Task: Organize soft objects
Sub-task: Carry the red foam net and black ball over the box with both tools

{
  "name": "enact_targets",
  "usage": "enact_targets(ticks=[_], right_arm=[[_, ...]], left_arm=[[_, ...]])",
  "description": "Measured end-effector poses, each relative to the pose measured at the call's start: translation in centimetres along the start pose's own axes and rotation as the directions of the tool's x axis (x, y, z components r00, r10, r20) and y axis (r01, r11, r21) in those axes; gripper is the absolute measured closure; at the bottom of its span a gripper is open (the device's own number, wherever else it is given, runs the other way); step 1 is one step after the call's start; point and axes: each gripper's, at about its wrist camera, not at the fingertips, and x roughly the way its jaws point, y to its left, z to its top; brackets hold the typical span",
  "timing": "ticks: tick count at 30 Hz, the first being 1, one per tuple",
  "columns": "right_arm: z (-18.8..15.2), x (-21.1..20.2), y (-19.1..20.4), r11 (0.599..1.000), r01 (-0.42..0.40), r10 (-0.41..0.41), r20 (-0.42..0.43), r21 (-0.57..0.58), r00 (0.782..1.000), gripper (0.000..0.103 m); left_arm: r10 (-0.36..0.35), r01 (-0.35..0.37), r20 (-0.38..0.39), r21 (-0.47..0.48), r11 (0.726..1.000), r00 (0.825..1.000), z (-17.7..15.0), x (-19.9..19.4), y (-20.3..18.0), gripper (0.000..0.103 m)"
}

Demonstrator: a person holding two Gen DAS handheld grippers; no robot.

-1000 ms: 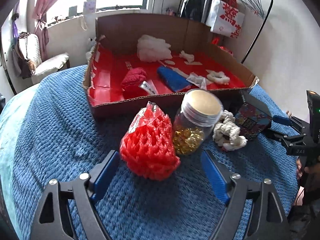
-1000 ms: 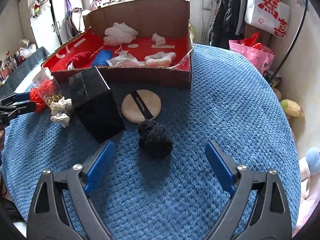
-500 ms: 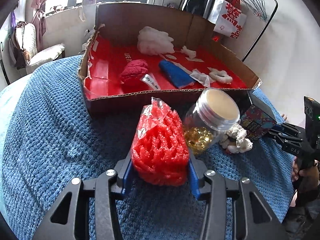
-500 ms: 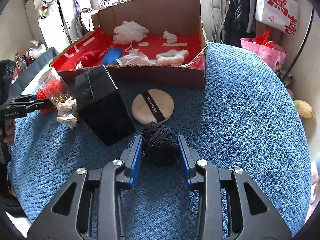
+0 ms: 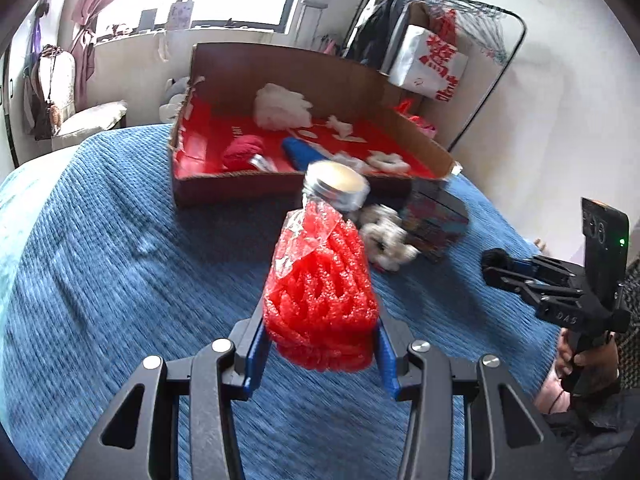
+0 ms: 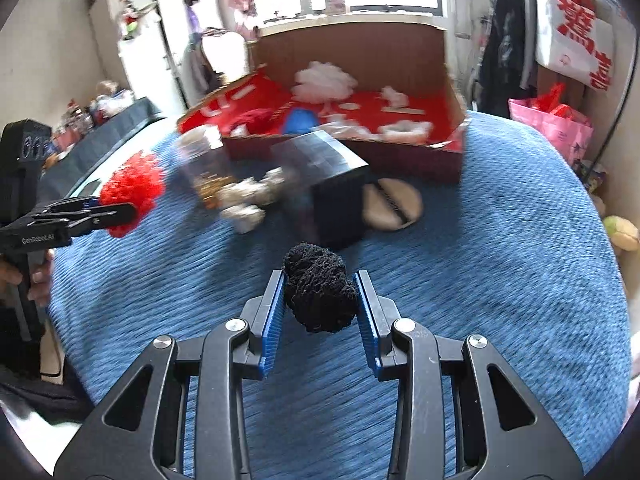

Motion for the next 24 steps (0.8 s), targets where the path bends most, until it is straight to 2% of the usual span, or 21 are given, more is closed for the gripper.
enact_targets(ticks=[7, 13, 19, 24], right_arm=[[-1.7, 0.1, 3.1, 0.997, -0.058, 0.057, -0.010, -0.054, 0.998, 0.070], [-2.3, 0.1, 4.3, 0.994, -0.074, 0.073, -0.016, -0.079, 0.997, 0.070], [-0.9, 0.5, 4.8, 0.991, -0.054, 0.053, -0.012, -0.121, 0.999, 0.070], [1.8, 1.5, 5.9, 0.977, -0.014, 0.011, -0.014, -0.213, 1.000, 0.070]], left_arm=[[-0.037, 0.037, -0.006, 0.015, 0.999, 0.999, -3.0, -0.6, -2.2, 0.055], [-0.035, 0.035, -0.010, 0.005, 0.999, 0.999, -4.2, -1.0, -2.1, 0.055], [0.017, -0.017, -0.013, 0.004, 1.000, 1.000, -3.3, -1.2, -0.9, 0.055], [0.059, -0.058, -0.031, 0.039, 0.998, 0.998, -1.2, -0.6, 0.4, 0.055]])
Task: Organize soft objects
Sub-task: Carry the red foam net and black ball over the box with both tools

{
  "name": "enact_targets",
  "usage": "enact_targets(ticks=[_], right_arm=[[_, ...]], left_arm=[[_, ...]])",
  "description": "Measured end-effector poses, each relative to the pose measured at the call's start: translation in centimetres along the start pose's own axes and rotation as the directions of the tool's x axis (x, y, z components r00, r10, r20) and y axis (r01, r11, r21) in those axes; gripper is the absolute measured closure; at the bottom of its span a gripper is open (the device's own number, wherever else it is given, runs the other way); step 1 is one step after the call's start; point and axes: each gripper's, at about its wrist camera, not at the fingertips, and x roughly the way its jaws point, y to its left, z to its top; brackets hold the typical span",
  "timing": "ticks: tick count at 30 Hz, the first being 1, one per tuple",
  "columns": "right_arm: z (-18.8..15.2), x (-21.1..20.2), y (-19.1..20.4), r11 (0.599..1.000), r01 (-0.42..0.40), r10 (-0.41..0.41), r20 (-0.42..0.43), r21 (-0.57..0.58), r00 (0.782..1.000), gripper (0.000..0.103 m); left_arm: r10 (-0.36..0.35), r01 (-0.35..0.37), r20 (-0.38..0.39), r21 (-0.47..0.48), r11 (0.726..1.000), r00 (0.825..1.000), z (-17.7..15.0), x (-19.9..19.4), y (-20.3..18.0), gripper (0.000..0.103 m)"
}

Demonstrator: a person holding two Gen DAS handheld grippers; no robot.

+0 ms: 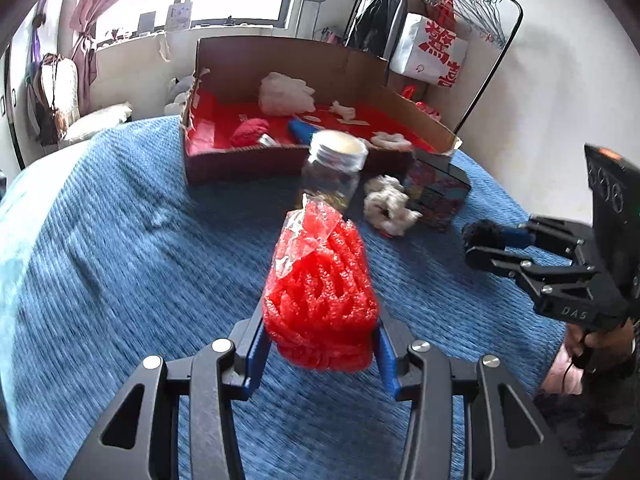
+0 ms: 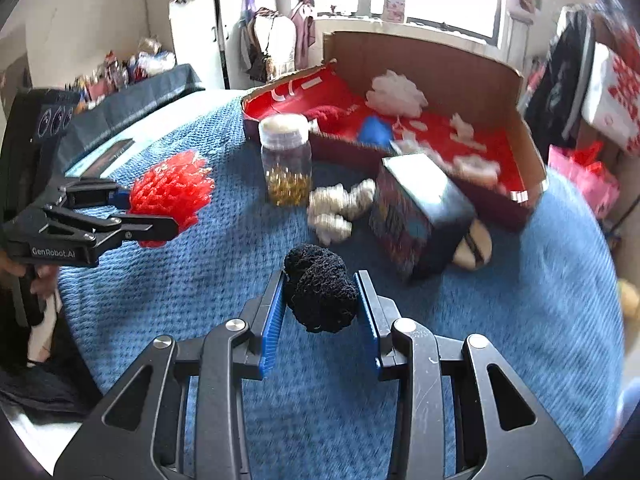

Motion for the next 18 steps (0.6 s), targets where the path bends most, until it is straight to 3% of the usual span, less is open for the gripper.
enact_targets(ticks=[12, 18], right_arm=[[6.5, 3.0, -0.5, 0.983, 0.084, -0.092, -0.041, -0.161, 0.995, 0.070], [8.7, 4.1, -1.3, 0.978, 0.086, -0.099, -0.060, -0.192, 0.993, 0.070]], left_arm=[[0.054, -0.052, -0.036, 0.055, 0.997, 0.998, 5.6, 2.0, 3.1, 0.055], [0.050, -0.048, -0.031, 0.077, 0.996, 0.998, 8.2, 2.2, 3.9, 0.055]])
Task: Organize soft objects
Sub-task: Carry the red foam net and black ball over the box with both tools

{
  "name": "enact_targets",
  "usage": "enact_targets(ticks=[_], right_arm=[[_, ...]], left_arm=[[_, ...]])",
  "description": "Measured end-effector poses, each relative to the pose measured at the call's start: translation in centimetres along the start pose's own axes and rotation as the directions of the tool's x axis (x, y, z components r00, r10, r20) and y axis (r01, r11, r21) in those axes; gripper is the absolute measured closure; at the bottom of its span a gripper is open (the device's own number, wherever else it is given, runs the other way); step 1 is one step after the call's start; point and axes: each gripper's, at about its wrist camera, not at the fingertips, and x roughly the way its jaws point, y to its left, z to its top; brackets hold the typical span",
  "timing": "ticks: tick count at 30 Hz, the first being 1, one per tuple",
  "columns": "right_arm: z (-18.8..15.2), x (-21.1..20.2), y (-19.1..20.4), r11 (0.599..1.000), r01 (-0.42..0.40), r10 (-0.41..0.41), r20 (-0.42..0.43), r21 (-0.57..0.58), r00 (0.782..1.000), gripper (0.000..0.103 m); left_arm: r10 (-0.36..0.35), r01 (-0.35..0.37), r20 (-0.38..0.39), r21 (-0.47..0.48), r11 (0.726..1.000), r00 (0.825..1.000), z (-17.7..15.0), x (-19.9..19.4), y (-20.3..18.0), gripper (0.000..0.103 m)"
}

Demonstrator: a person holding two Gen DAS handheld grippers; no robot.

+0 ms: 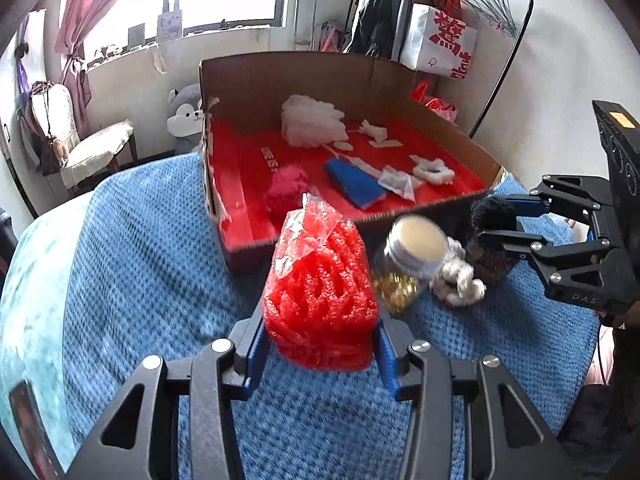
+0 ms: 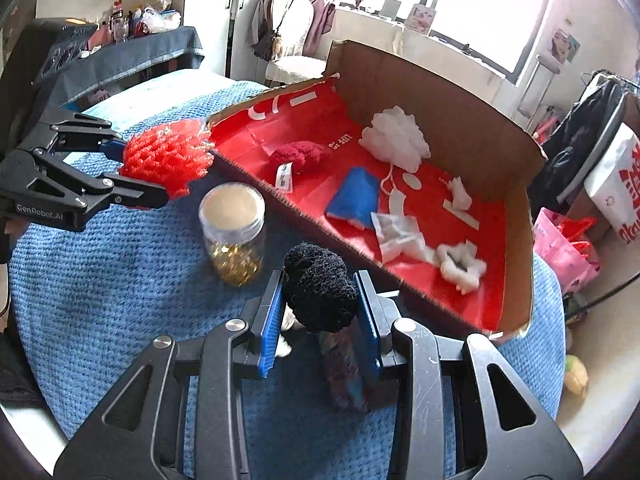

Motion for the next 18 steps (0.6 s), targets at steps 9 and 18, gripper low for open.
enact_targets(ticks=[9, 18], right_arm=[[2.8, 2.1, -2.4, 0.999, -0.049, 0.049, -0.021, 0.022, 0.999, 0.070], [4.7, 4.6, -5.4, 0.983, -0.148, 0.152, -0.032, 0.105, 0.988, 0.070]], left_arm=[[-0.063, 0.063, -0.017, 0.005, 0.998, 0.998, 4.1, 1.8, 0.7, 0.055], [-0.134, 0.135, -0.035, 0.007, 0.991, 0.990, 8.0, 4.1, 0.4, 0.055]])
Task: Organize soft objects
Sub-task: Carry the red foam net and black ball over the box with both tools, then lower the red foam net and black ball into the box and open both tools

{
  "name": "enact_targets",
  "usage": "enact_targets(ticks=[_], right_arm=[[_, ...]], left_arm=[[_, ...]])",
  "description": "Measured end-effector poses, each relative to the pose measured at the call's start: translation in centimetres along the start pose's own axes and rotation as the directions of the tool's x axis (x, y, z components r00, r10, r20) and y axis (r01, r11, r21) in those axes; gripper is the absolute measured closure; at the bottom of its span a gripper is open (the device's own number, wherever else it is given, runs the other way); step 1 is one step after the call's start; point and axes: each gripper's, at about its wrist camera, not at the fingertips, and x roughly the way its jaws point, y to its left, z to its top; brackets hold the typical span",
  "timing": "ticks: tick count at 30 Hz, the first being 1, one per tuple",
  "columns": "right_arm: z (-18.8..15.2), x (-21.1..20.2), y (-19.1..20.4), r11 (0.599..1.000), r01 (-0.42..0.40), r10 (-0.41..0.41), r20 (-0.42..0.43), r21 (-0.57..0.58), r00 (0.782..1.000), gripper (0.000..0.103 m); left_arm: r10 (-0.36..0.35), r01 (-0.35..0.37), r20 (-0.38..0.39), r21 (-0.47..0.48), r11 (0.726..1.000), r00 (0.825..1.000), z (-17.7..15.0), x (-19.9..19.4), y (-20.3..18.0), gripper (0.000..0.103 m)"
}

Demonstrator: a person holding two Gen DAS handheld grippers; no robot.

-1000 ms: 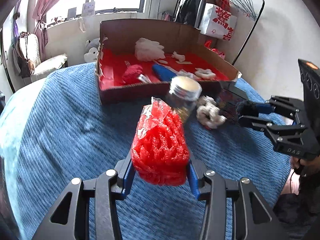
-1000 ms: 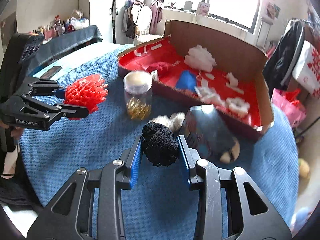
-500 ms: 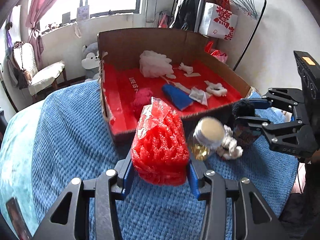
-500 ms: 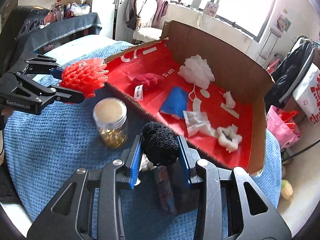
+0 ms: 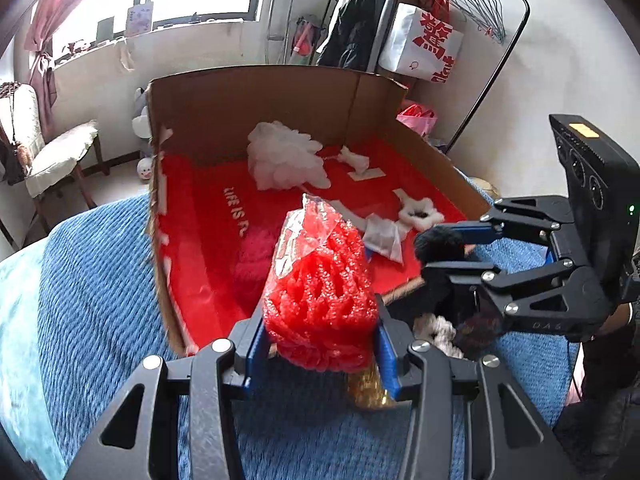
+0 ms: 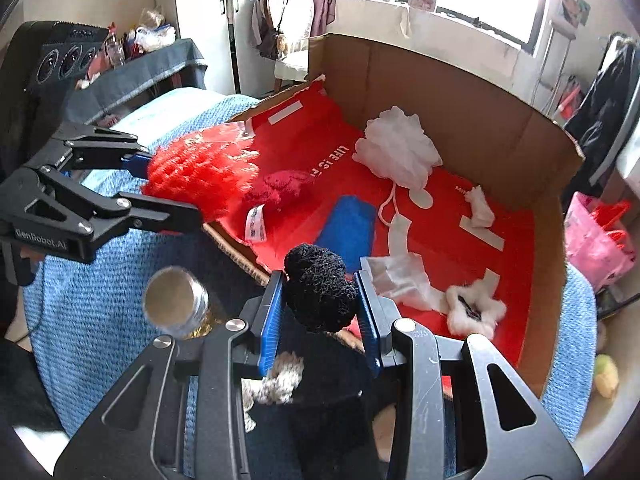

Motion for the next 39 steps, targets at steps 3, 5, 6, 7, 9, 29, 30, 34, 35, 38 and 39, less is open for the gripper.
enact_targets(ticks=[3, 5, 6, 7, 9, 29, 30, 34, 35, 38, 39], right_arm=[[0.7, 0.7, -1.3, 0.999, -0.027, 0.027, -0.005, 0.028, 1.000, 0.070], [1.2, 1.3, -2.3, 0.998, -0.043, 0.043, -0.009, 0.051, 0.999, 0.070], [1.4, 1.5, -2.6, 0.997, -0.048, 0.048, -0.011, 0.058, 0.999, 0.070], [1.7, 1.9, -3.1, 0.996, -0.053, 0.054, -0.015, 0.066, 0.998, 0.070], [2.2, 2.6, -3.9, 0.995, -0.059, 0.061, -0.024, 0.078, 0.998, 0.070], [5.1, 10.5, -9.0, 0.989, -0.011, 0.042, -0.208, 0.147, 0.977, 0.070], [5.1, 10.6, -8.9, 0.989, -0.014, 0.044, -0.210, 0.145, 0.977, 0.070], [5.2, 11.3, -8.8, 0.991, -0.006, 0.036, -0.223, 0.137, 0.974, 0.070], [5.2, 11.4, -8.7, 0.991, -0.003, 0.034, -0.226, 0.133, 0.974, 0.070], [5.1, 11.6, -8.6, 0.991, -0.002, 0.034, -0.233, 0.133, 0.972, 0.070], [5.5, 12.0, -8.3, 0.991, -0.001, 0.034, -0.235, 0.136, 0.971, 0.070]], left_arm=[[-0.016, 0.016, -0.011, -0.002, 1.000, 1.000, 1.5, 1.0, 0.1, 0.055], [-0.018, 0.018, -0.017, -0.001, 1.000, 1.000, 2.4, 1.6, 0.2, 0.055], [-0.020, 0.020, -0.021, -0.003, 1.000, 1.000, 3.0, 2.1, 0.2, 0.055], [-0.026, 0.026, -0.028, -0.001, 1.000, 0.999, 3.6, 2.6, 0.3, 0.055], [-0.028, 0.028, -0.041, 0.000, 1.000, 0.999, 4.5, 3.5, 0.4, 0.055], [0.091, -0.086, -0.197, 0.033, 0.996, 0.976, 9.3, 12.9, 2.7, 0.055], [0.096, -0.090, -0.198, 0.039, 0.995, 0.976, 9.3, 13.1, 2.7, 0.055], [0.115, -0.107, -0.207, 0.048, 0.993, 0.972, 9.2, 13.7, 3.0, 0.054], [0.116, -0.108, -0.208, 0.049, 0.993, 0.971, 9.2, 13.8, 3.0, 0.054], [0.128, -0.118, -0.211, 0.060, 0.991, 0.969, 9.1, 14.1, 3.1, 0.053], [0.129, -0.118, -0.213, 0.060, 0.991, 0.968, 9.0, 14.3, 3.1, 0.053]])
